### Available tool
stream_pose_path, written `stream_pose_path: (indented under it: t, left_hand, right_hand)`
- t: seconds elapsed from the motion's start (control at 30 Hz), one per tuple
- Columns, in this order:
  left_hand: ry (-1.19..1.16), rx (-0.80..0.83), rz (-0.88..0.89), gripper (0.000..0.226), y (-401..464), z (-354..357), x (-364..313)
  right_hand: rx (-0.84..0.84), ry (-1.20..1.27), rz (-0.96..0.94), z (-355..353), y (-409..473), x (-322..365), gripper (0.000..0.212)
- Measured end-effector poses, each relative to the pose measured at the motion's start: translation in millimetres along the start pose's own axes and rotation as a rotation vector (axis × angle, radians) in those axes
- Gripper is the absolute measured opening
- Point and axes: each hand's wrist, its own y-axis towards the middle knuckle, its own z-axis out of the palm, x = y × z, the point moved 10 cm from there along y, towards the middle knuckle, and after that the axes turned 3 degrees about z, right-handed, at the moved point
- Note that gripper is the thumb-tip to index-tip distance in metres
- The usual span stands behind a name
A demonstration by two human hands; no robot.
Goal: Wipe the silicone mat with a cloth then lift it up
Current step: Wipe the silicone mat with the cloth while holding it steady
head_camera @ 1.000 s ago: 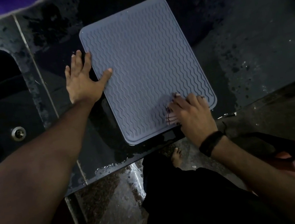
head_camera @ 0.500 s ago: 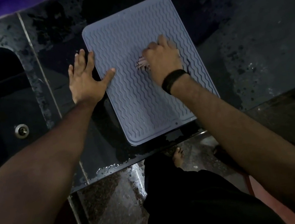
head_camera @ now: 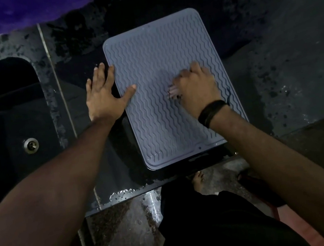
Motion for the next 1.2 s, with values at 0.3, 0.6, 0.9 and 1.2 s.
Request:
stream_pose_path:
  t: [0.3,0.6,0.9,1.2]
  left_hand:
    - [0.006,-0.011,-0.007,0.093,1,1,1]
    - [-0.009,-0.03,0.005,0.096,2,1,3]
    - [-0.027,-0.086,0.023,0.094,3,1,3]
    - [-0.031,-0.101,0.039,0.093,2,4,5]
  right_hand:
    - [0.005,-0.036,-0.022,-1,79,20,0.041]
    - [0.028,-0.038,-0.062,14,29,2,0.043]
    - [-0.11,0.007,-0.085,-44,124,35,0.04]
    - [-0.04,-0.104,0.093,-25,162,-34,0.032]
